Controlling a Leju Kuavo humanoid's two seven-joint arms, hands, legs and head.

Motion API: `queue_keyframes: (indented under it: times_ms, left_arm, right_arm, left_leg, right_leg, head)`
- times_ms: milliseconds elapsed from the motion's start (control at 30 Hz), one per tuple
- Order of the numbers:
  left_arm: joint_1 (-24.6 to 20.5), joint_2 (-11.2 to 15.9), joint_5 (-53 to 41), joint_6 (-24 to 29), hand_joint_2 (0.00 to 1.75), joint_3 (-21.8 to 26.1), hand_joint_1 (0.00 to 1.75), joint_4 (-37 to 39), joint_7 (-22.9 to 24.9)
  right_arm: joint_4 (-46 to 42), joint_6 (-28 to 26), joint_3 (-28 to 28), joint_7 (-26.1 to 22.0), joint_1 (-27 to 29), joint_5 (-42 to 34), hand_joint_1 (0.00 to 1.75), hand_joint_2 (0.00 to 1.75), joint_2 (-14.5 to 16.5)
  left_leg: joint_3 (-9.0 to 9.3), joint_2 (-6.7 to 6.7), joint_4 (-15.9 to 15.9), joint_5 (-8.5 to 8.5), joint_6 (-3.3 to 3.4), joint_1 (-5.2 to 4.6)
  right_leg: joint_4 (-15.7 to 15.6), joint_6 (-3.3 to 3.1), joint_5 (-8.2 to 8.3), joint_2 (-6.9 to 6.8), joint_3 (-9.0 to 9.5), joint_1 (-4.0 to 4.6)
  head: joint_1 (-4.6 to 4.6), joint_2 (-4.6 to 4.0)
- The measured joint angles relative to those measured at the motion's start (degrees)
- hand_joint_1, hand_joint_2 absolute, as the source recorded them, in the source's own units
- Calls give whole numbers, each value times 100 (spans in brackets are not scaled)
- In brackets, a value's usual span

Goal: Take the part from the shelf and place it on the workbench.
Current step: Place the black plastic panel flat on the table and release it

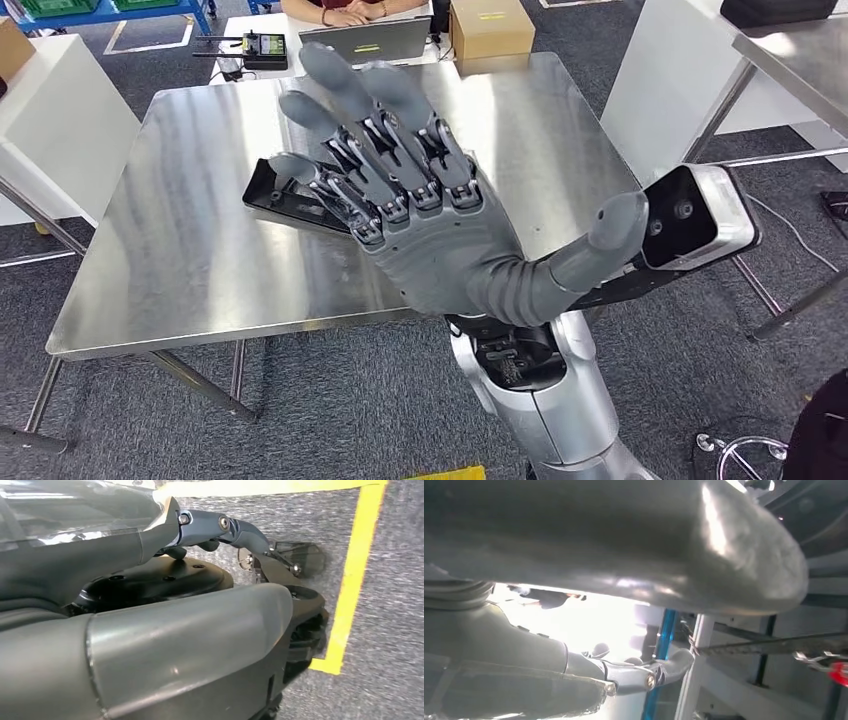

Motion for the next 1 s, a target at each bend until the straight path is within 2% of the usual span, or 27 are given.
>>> queue_keyframes:
  times_ms: [33, 67, 100, 133, 167, 200, 233, 267, 300, 333, 367, 433, 467, 533, 567, 600, 633, 667, 700, 733, 800, 833, 867, 900, 933, 967, 1000]
  left_arm:
    - [-2, -2, 7, 4, 0, 1, 0, 0, 0]
    - [-5, -4, 14, 8, 0, 3, 0, 0, 0]
    - [-10, -4, 21, 15, 0, 7, 0, 0, 0]
    - [-13, -6, 27, 26, 0, 14, 0, 0, 1]
    - [-15, -7, 35, 36, 0, 20, 0, 1, 4]
    - [-16, -7, 41, 50, 0, 26, 0, 1, 8]
    - [-17, -8, 48, 62, 0, 30, 0, 2, 12]
    - [-17, -8, 58, 72, 0, 32, 0, 3, 15]
    - [-19, -12, 73, 82, 0, 38, 0, 4, 18]
    - [-23, -16, 92, 92, 0, 48, 0, 5, 20]
    - [-28, -23, 114, 103, 0, 60, 0, 6, 28]
    - [-42, -47, 152, 139, 0, 85, 0, 7, 55]
    - [-52, -63, 174, 167, 0, 97, 0, 8, 66]
    - [-73, -99, 209, 219, 0, 127, 0, 9, 72]
    - [-80, -113, 226, 237, 0, 144, 0, 9, 72]
    - [-85, -128, 242, 254, 0, 158, 0, 9, 72]
    - [-89, -139, 257, 273, 0, 172, 0, 9, 74]
    - [-91, -151, 275, 296, 0, 191, 0, 9, 79]
    - [-94, -165, 299, 319, 0, 212, 0, 9, 87]
    - [-96, -176, 321, 345, 0, 234, 0, 9, 98]
    - [-104, -216, 393, 463, 0, 288, 0, 15, 112]
    - [-106, -242, 427, 544, 0, 318, 0, 24, 114]
    - [-107, -267, 456, 629, 0, 349, 0, 37, 114]
    - [-107, -283, 473, 696, 0, 375, 0, 56, 114]
    - [-106, -298, 484, 742, 0, 395, 0, 75, 114]
    - [-107, -307, 493, 775, 0, 408, 0, 90, 114]
    - [-107, -313, 505, 797, 0, 416, 0, 101, 112]
  right_arm:
    - [12, 10, 4, 0, -6, 0, 0, 0, 9]
    - [30, 22, 7, 0, -10, 0, 0, 0, 16]
    - [52, 34, 10, 0, -13, 0, 0, 0, 19]
    - [80, 46, 14, 0, -17, 1, 0, 0, 20]
    - [109, 57, 16, 0, -25, 1, 0, 0, 21]
    - [134, 70, 18, 0, -38, 1, 0, 0, 26]
    - [154, 84, 18, 0, -54, 1, 0, 0, 39]
    - [168, 99, 19, 0, -74, 1, 0, 0, 56]
    - [184, 120, 24, 0, -93, 3, 0, 0, 75]
    - [207, 139, 36, 0, -110, 7, 0, 0, 94]
    - [236, 160, 51, 0, -125, 12, 0, 0, 105]
    - [312, 207, 84, 0, -140, 18, 0, 0, 115]
    - [347, 232, 99, 2, -148, 17, 0, 0, 117]
    - [413, 273, 131, 6, -163, 9, 0, 0, 120]
    - [446, 286, 148, 9, -168, 5, 0, 0, 121]
    - [483, 301, 160, 14, -170, -2, 0, 0, 122]
    - [520, 319, 171, 21, -171, -8, 0, 0, 122]
    - [555, 337, 183, 30, -175, -16, 0, 0, 125]
    - [590, 358, 199, 38, -189, -29, 0, 0, 134]
    - [620, 376, 219, 43, -214, -44, 0, 0, 151]
    - [671, 417, 258, 46, -291, -73, 0, 0, 200]
    - [693, 435, 270, 46, -324, -83, 0, 0, 217]
    - [716, 451, 276, 47, -345, -89, 0, 0, 223]
    - [745, 463, 278, 48, -355, -94, 0, 0, 220]
    - [775, 472, 279, 49, -366, -97, 0, 0, 216]
    - [803, 482, 279, 50, -377, -96, 0, 0, 215]
    - [830, 491, 280, 51, -388, -75, 0, 0, 216]
  left_leg:
    - [-96, -3, 356, -307, -34, 11]
    - [-181, -3, 739, -535, -60, 20]
    - [-219, -3, 1049, -634, -74, 25]
    - [-172, -3, 1188, -590, -75, 26]
    - [-25, -4, 1122, -451, -65, 27]
    - [231, -8, 841, -288, -45, 27]
    - [550, -21, 419, -208, -18, 26]
    - [858, -40, -30, -210, 11, 18]
    - [1076, -63, -364, -247, 43, 1]
    - [1188, -83, -560, -299, 75, -22]
    - [1205, -93, -629, -292, 112, -48]
    - [1116, -73, -665, -169, 202, -53]
    - [1051, -52, -687, -84, 252, -45]
    - [878, -18, -706, 81, 312, -46]
    - [780, -8, -700, 157, 328, -51]
    - [683, -1, -696, 229, 331, -61]
    - [588, 5, -692, 299, 330, -69]
    - [498, 8, -686, 367, 324, -73]
    - [410, 9, -674, 432, 314, -74]
    - [333, 7, -653, 488, 298, -76]
    - [213, 0, -593, 589, 256, -95]
    - [181, 0, -577, 638, 233, -99]
    - [160, 1, -573, 691, 206, -100]
    - [138, -2, -581, 737, 177, -93]
    - [99, -9, -558, 702, 141, -82]
    - [41, -18, -458, 561, 100, -68]
    - [-42, -26, -249, 321, 58, -48]
  right_leg:
    - [4, -25, 69, -1, -71, 8]
    - [8, -33, 136, -2, -156, 14]
    - [12, -28, 202, -2, -241, 20]
    - [15, -20, 264, -2, -324, 25]
    - [17, -8, 323, -1, -400, 28]
    - [19, 9, 381, 2, -466, 29]
    - [21, 29, 432, 7, -517, 31]
    - [23, 58, 479, 9, -551, 40]
    - [18, 98, 525, 8, -572, 46]
    - [12, 140, 571, 4, -585, 45]
    - [2, 189, 619, -1, -595, 45]
    - [47, 243, 612, -2, -669, 51]
    - [171, 230, 471, 4, -751, 60]
    - [752, 157, -41, 15, -966, 66]
    - [1146, 140, -279, 19, -1059, 68]
    - [1492, 157, -408, 20, -1099, 70]
    - [1700, 202, -416, 20, -1074, 70]
    - [1705, 261, -324, 20, -955, 71]
    - [1490, 311, -195, 20, -729, 71]
    - [1110, 331, -108, 20, -418, 72]
    - [225, 276, -154, 21, 199, 97]
    - [-41, 232, -218, 22, 354, 111]
    - [-170, 189, -250, 23, 402, 129]
    - [-178, 142, -219, 20, 355, 104]
    - [-179, 96, -162, 14, 313, 83]
    - [-181, 36, -96, 6, 264, 60]
    - [-186, -13, -21, -3, 206, 33]
  head:
    - [-6, 0]
    - [-7, 0]
    - [-8, 0]
    - [-9, 0]
    - [-9, 0]
    - [-9, 0]
    - [-10, 0]
    - [-7, 0]
    - [-4, 0]
    - [-4, 0]
    - [1, 0]
    - [-2, 0]
    - [8, 0]
    - [25, 0]
    - [36, 0]
    - [38, 0]
    - [36, 0]
    - [37, 0]
    - [36, 0]
    - [36, 0]
    - [31, 0]
    - [29, 0]
    - [27, 0]
    - [28, 0]
    - [27, 0]
    - [20, 0]
    - [12, 0]
